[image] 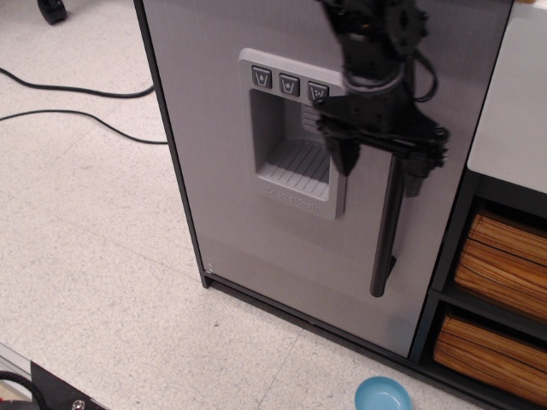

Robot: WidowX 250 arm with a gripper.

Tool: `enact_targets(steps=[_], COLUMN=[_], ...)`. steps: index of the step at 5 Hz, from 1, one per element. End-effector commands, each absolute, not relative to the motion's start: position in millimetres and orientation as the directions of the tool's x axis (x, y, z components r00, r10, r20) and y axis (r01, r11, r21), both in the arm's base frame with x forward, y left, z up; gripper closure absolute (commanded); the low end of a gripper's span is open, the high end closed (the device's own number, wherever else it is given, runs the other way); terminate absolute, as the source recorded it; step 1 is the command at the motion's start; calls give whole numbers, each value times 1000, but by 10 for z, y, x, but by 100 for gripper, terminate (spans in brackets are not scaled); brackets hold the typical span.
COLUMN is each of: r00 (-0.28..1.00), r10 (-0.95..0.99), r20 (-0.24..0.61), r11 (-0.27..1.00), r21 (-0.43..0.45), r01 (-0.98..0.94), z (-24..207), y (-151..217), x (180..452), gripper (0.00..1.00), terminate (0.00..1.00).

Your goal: Open fridge

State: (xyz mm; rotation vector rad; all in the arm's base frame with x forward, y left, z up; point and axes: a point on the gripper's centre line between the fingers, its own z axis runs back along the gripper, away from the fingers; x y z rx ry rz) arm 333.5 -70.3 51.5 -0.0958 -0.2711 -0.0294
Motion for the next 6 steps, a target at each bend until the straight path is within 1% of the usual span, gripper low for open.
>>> enact_targets(steps=[1, 2, 3, 4, 5, 6], r00=[934, 923, 916, 904, 903, 904], r10=[28, 44, 39, 37, 35, 32], r20=[355, 382, 399, 425, 428, 426], r11=[997, 998, 999, 999, 999, 998], r21=[-81, -58, -49, -28, -45, -55], r01=[1, -24, -21, -27, -17, -10], z=[674, 617, 578, 559, 586, 647], y=[-890, -896, -887, -881, -871, -843], x=[3616, 3711, 3742, 3774, 3747, 3622], gripper=[0, 0, 0, 100, 100, 100], terminate=[0, 0, 0, 0, 0, 0])
